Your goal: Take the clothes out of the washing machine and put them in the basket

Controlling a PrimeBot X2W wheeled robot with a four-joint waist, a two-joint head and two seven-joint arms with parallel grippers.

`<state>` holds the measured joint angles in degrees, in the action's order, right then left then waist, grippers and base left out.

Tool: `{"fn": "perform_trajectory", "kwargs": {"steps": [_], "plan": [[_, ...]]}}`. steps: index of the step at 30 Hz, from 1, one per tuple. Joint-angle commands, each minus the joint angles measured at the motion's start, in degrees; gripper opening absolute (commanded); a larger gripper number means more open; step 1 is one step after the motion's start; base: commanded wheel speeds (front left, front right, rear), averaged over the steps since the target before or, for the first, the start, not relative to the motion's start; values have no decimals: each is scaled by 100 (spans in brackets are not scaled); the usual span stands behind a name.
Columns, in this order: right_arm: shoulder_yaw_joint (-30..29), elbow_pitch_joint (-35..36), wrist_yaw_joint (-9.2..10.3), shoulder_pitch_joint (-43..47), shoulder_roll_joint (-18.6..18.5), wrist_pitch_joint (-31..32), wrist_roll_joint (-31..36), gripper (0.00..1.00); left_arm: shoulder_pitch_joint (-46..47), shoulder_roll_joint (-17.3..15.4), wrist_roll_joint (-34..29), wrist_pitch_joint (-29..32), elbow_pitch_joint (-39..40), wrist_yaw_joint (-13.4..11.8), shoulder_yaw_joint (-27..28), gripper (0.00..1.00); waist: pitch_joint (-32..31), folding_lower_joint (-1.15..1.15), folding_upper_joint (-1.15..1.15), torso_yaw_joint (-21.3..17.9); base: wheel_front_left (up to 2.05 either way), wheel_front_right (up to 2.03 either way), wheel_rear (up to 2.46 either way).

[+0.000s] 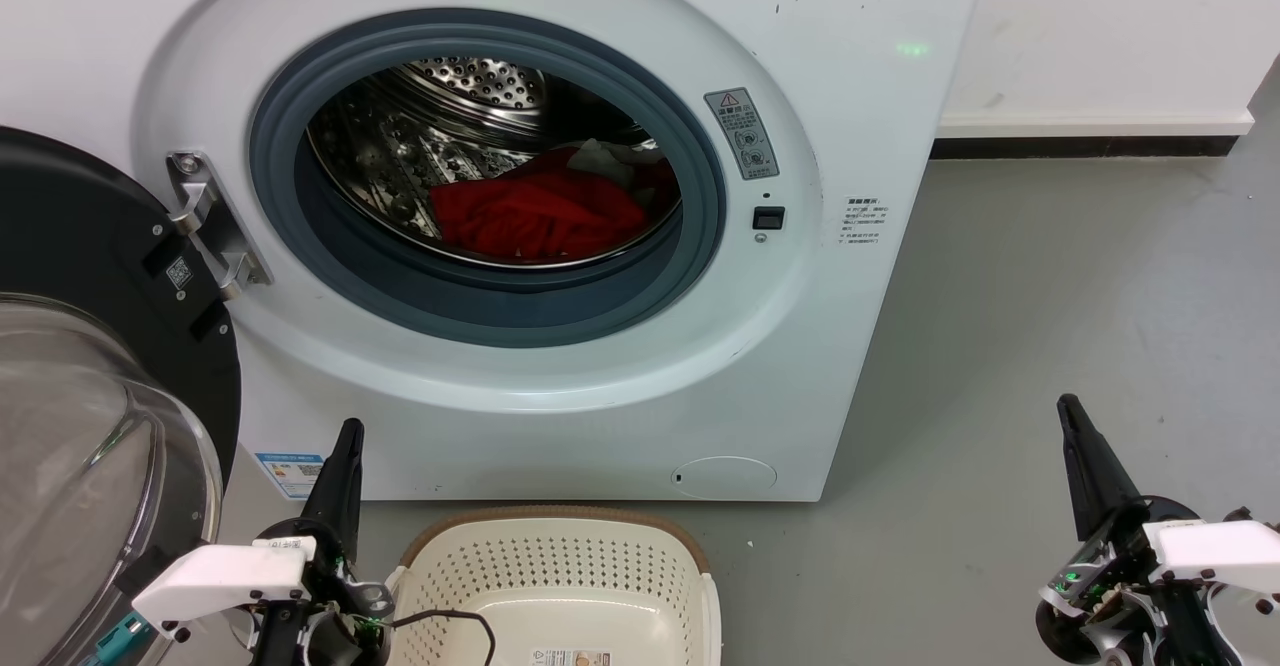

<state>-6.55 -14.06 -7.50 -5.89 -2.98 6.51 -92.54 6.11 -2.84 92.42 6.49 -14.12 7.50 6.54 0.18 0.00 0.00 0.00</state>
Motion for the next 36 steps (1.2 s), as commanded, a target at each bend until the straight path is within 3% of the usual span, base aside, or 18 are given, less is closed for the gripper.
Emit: {"fn": "perform_trajectory", "kwargs": {"steps": [1, 6, 7, 23, 36], "plan": [[3, -7, 2, -74, 19, 1, 26, 0, 31, 2, -1, 22, 6, 13, 10, 0, 0, 0, 0, 0, 0, 0, 0], [3, -7, 2, -74, 19, 1, 26, 0, 31, 2, -1, 22, 6, 13, 10, 0, 0, 0, 0, 0, 0, 0, 0], [0, 0, 0, 0, 0, 0, 0, 100, 0, 0, 0, 0, 0, 0, 0, 100, 0, 0, 0, 0, 0, 0, 0], [122, 182, 0, 162, 3, -393, 502, 100, 44, 2, -425, -397, 31, -1, -286, 100, 4, 0, 0, -8, 0, 0, 0], [123, 496, 0, 284, 4, -714, 2506, 100, 101, 0, -1844, -716, 313, -1, -348, 100, 7, 0, 0, -8, 0, 0, 0]]}}
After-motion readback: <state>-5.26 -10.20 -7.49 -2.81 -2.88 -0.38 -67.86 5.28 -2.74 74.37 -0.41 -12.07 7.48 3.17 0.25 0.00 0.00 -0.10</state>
